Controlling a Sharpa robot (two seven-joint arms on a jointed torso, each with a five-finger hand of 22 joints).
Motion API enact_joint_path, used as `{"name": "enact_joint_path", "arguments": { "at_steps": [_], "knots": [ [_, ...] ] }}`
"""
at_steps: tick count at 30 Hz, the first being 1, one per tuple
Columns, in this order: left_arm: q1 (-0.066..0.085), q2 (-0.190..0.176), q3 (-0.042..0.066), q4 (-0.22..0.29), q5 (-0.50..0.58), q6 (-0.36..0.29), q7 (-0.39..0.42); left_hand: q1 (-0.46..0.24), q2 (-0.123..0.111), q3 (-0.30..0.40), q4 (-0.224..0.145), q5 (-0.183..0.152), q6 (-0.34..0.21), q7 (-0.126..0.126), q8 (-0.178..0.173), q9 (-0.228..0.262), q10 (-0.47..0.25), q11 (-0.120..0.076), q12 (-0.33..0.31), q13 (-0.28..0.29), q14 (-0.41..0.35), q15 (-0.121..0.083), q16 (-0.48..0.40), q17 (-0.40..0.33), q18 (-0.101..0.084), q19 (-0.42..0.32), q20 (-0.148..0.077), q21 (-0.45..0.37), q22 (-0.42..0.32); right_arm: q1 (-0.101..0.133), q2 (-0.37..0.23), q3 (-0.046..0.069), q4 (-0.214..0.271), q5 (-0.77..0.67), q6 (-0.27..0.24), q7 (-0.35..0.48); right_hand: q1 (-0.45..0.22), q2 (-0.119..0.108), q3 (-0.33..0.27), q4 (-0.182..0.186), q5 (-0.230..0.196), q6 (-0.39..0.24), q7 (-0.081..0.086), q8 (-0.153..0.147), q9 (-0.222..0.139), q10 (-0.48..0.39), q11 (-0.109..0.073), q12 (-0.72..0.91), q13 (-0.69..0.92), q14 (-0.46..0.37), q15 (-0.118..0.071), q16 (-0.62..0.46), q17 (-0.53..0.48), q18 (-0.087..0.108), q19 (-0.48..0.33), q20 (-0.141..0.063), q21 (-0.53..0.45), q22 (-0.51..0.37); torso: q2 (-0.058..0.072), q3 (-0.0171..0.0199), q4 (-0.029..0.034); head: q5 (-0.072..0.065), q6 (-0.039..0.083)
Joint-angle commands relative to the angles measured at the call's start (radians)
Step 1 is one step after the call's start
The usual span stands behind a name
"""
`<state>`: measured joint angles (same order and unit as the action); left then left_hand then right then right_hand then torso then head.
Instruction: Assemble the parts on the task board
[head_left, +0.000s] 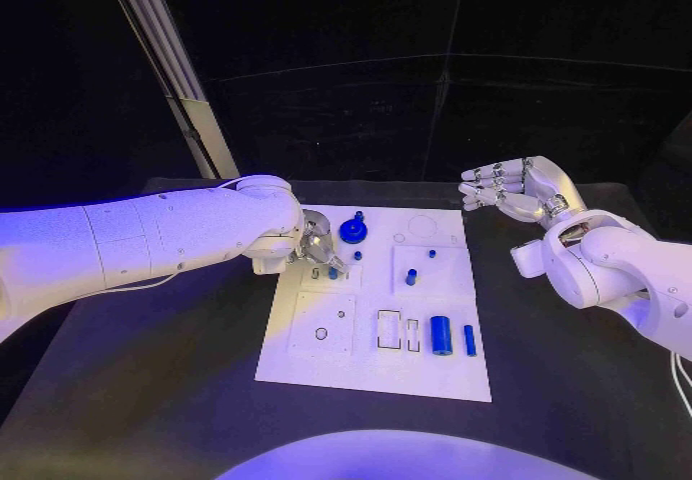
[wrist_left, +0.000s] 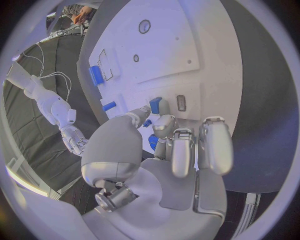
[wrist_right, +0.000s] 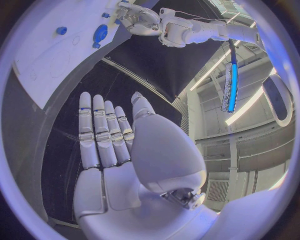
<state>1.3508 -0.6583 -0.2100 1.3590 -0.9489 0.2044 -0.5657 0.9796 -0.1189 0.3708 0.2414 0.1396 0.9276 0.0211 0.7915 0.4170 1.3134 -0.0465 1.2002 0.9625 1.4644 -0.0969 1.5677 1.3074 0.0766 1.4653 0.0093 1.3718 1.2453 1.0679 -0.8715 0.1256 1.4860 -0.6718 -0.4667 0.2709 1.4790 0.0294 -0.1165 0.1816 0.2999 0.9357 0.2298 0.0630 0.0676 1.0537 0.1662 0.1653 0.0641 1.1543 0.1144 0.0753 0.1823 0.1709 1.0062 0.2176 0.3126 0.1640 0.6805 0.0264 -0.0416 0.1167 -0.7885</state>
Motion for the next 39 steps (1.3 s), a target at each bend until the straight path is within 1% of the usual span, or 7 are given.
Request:
{"name": "enact_joint_path", "arguments": {
  "at_steps": [1,10,16,22,25,30,39],
  "knots": [
    [0.000,-0.002,0.000,0.002,0.010,-0.018,-0.002,-0.015,0.002,-0.039,0.019,-0.001,0.006,-0.003,0.002,0.000,0.007,-0.002,0.006,0.005,0.106,-0.008,0.003,0.263,-0.013,0.011,-0.005,0.007,0.005,0.002,-0.001,0.001,0.003,-0.003,-0.002,0.004,0.000,0.008,-0.002,-0.005,-0.004,-0.007,0.002,-0.001,-0.001,-0.004,0.001,0.006,-0.001,-0.004,0.002,-0.004,-0.002,0.009,0.004,0.000,-0.007,-0.001,0.000,0.0005,-0.0001,0.001,0.000],
    [0.002,-0.028,0.002,0.024,0.023,-0.034,0.003,-0.031,0.000,-0.136,0.047,-0.004,0.005,-0.005,0.005,0.001,0.005,-0.005,0.005,0.004,0.106,-0.012,0.003,0.263,-0.013,0.010,-0.007,0.006,0.006,0.002,-0.004,0.001,0.004,-0.003,-0.004,0.005,-0.001,0.007,-0.004,-0.006,-0.005,-0.010,0.003,-0.002,-0.001,-0.007,0.002,0.006,-0.001,-0.007,0.003,-0.005,-0.003,0.009,0.004,0.001,-0.009,-0.003,-0.003,0.0008,0.0028,-0.001,0.006],
    [0.016,-0.049,0.009,0.049,0.026,-0.028,0.011,-0.035,0.000,-0.178,0.048,-0.004,-0.001,-0.004,0.006,0.002,-0.003,-0.004,-0.002,-0.008,0.106,-0.011,0.003,0.263,-0.012,0.007,-0.008,0.001,0.000,0.002,-0.005,0.001,0.001,-0.003,-0.006,0.006,-0.001,0.006,-0.005,-0.007,-0.006,-0.011,0.003,-0.002,-0.001,-0.009,0.003,0.007,-0.001,-0.008,0.004,-0.006,-0.004,0.009,0.004,0.001,-0.011,-0.003,-0.002,0.0010,-0.0019,0.003,0.014],
    [0.031,-0.060,0.054,0.047,0.072,0.073,0.028,0.043,0.026,-0.200,0.024,0.003,-0.024,0.002,0.003,0.002,-0.033,0.001,-0.031,-0.052,0.106,-0.008,0.003,0.263,-0.003,-0.008,-0.006,-0.029,-0.043,0.002,-0.007,0.001,0.000,-0.003,-0.006,0.006,-0.001,0.006,-0.005,-0.007,-0.006,-0.011,0.003,-0.002,-0.001,-0.009,0.003,0.007,-0.001,-0.008,0.004,-0.006,-0.004,0.009,0.004,0.001,-0.011,-0.003,-0.001,0.0005,-0.0005,-0.002,0.015],
    [0.056,-0.060,0.068,0.024,0.128,0.141,0.031,0.097,0.054,-0.181,0.007,0.008,-0.040,0.009,-0.001,0.001,-0.056,0.007,-0.051,-0.083,0.106,-0.004,0.003,0.263,0.002,-0.018,-0.002,-0.047,-0.067,0.002,-0.009,0.001,0.001,-0.003,-0.006,0.005,-0.001,0.006,-0.005,-0.007,-0.006,-0.011,0.003,-0.002,-0.001,-0.009,0.003,0.007,-0.001,-0.008,0.004,-0.006,-0.004,0.009,0.004,0.001,-0.011,-0.003,-0.001,0.0007,0.0011,-0.002,0.015],
    [0.092,-0.045,0.077,-0.030,0.138,0.195,0.024,0.099,0.054,-0.188,0.018,0.004,-0.063,0.019,-0.014,-0.006,-0.070,0.015,-0.060,-0.100,0.106,0.002,0.003,0.263,0.003,-0.021,0.003,-0.053,-0.074,0.002,-0.008,0.001,0.002,-0.003,-0.006,0.004,-0.001,0.006,-0.005,-0.007,-0.006,-0.011,0.003,-0.002,-0.001,-0.009,0.003,0.007,-0.001,-0.008,0.004,-0.006,-0.004,0.009,0.004,0.001,-0.011,-0.003,-0.001,0.0021,0.0007,0.003,0.021],
    [0.110,0.044,0.074,-0.227,0.009,0.225,0.040,0.079,0.049,-0.261,0.047,-0.002,-0.098,0.044,-0.072,-0.049,-0.092,0.037,-0.074,-0.132,0.106,0.021,0.003,0.263,0.007,-0.028,0.020,-0.072,-0.096,0.002,0.000,0.001,-0.002,-0.003,-0.005,0.003,-0.002,0.006,-0.005,-0.007,-0.006,-0.012,0.004,-0.002,-0.001,-0.010,0.003,0.007,-0.001,-0.008,0.004,-0.006,-0.005,0.009,0.004,0.001,-0.012,-0.004,0.001,-0.0005,-0.0020,0.012,0.026]
  ]
}}
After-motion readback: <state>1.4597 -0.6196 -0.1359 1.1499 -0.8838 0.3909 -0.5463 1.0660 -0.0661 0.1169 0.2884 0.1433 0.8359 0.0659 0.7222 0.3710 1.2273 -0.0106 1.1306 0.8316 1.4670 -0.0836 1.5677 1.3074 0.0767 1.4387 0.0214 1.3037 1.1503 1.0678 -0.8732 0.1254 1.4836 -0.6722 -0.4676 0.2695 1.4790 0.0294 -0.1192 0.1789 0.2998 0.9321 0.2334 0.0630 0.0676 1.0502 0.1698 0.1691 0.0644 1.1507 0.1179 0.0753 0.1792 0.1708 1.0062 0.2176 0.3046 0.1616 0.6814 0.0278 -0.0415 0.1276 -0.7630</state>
